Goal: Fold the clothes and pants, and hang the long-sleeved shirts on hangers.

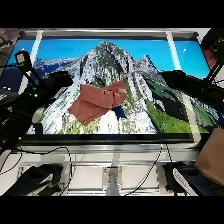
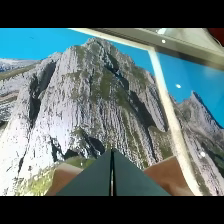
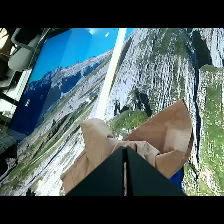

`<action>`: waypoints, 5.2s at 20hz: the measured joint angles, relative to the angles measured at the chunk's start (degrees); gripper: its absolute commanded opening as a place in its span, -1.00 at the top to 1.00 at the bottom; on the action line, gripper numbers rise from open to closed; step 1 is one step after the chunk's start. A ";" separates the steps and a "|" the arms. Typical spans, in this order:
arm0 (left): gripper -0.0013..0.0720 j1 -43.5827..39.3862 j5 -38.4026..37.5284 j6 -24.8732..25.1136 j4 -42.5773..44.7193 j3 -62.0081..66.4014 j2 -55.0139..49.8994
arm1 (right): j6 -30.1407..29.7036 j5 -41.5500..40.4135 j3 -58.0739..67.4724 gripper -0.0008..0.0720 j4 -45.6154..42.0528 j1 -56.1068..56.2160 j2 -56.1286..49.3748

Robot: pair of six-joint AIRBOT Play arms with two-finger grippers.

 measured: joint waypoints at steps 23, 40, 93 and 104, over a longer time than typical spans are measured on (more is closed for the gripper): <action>0.95 0.96 -27.26 8.37 4.83 -0.33 4.02 | 0.04 0.02 2.19 0.95 2.34 0.00 0.02; -0.15 13.86 -18.32 36.52 -28.37 -0.46 -11.93 | 0.04 0.39 9.42 0.91 3.21 0.00 0.11; 0.11 15.43 -17.38 53.37 -52.81 15.61 -36.24 | 0.42 7.28 9.49 -0.39 5.44 7.08 -12.37; 0.03 21.29 -34.99 64.98 -69.00 24.09 -46.62 | 0.42 8.52 9.49 -0.39 5.70 7.13 -12.37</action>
